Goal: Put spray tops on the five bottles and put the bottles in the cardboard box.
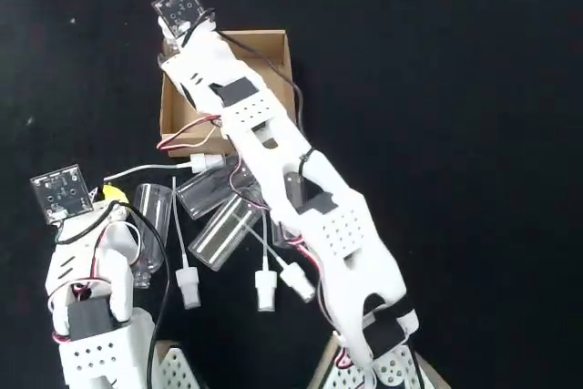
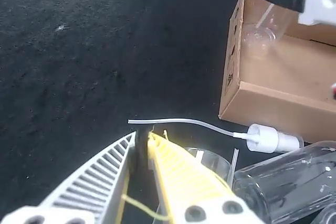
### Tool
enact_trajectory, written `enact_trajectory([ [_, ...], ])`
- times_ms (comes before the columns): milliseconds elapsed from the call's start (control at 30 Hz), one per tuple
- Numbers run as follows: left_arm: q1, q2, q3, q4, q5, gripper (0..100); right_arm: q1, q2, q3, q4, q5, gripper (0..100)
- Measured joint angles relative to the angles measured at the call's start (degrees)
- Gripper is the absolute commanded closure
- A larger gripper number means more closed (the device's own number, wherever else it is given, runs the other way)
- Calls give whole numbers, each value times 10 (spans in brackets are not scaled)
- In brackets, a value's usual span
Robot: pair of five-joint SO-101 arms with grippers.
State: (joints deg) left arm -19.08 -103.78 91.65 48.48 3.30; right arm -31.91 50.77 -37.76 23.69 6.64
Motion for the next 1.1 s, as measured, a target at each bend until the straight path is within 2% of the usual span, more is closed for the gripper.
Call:
enact_trajectory([
  [600,0,0,0,0,0,970,0,143,-168,-2,0,944],
  [800,0,0,0,0,0,970,0,153,-187,4,0,829],
  [1100,0,0,0,0,0,970,-2,173,-233,53,-46,731],
])
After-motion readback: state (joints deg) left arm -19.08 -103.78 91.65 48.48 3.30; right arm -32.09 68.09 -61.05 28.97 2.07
